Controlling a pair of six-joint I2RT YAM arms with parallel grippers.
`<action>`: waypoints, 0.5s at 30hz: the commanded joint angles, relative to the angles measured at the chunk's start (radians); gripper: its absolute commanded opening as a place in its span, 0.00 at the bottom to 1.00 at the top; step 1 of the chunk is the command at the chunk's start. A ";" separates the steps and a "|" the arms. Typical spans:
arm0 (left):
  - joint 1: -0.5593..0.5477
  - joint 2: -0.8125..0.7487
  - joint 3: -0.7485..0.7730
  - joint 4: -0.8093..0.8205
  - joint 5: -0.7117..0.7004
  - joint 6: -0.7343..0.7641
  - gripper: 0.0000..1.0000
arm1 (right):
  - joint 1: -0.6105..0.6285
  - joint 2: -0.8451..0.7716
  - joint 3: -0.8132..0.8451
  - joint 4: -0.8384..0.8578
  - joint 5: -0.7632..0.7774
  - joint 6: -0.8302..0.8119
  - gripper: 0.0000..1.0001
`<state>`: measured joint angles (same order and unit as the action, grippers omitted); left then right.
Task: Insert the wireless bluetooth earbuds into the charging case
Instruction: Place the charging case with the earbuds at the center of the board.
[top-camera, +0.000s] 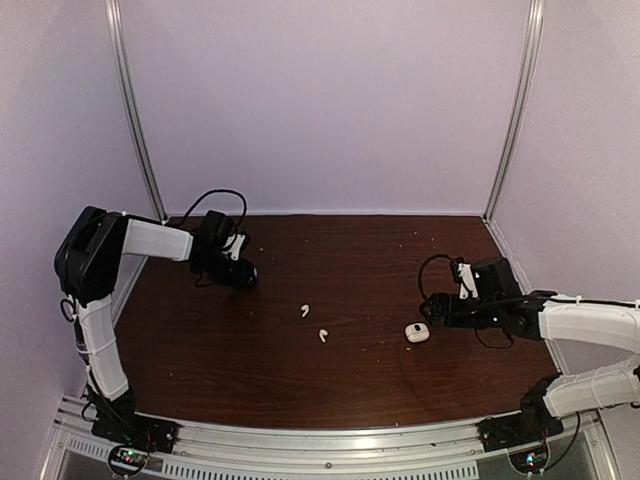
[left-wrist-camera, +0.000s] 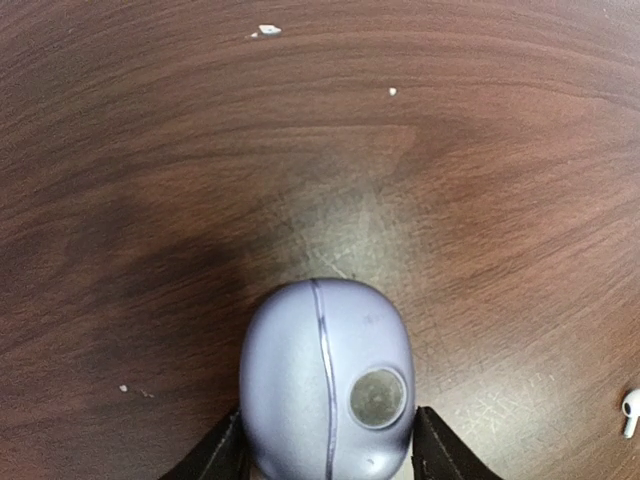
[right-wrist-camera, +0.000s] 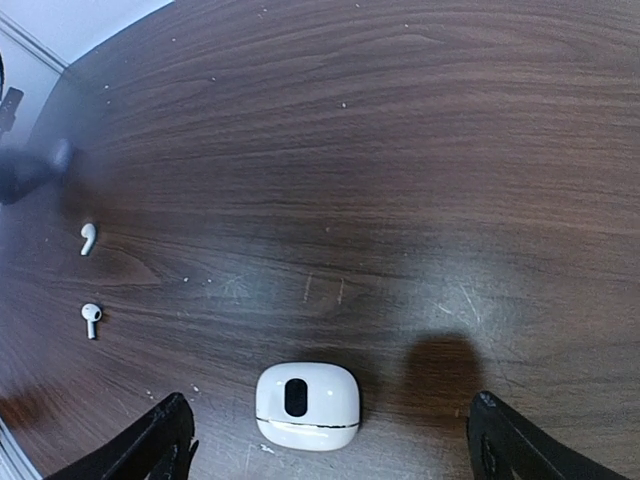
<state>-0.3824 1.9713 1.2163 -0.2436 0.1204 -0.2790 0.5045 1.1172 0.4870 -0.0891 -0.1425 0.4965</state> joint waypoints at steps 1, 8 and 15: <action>0.000 -0.014 0.025 0.001 -0.001 -0.003 0.63 | 0.021 -0.007 -0.030 -0.024 0.097 0.022 0.96; -0.054 -0.142 0.022 0.003 -0.059 0.029 0.97 | 0.071 0.045 -0.040 -0.030 0.159 0.014 0.97; -0.123 -0.307 0.011 0.026 -0.201 0.033 0.98 | 0.160 0.192 0.017 -0.031 0.217 -0.033 0.96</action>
<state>-0.4767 1.7752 1.2205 -0.2611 0.0090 -0.2565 0.6243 1.2560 0.4622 -0.1181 0.0059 0.4931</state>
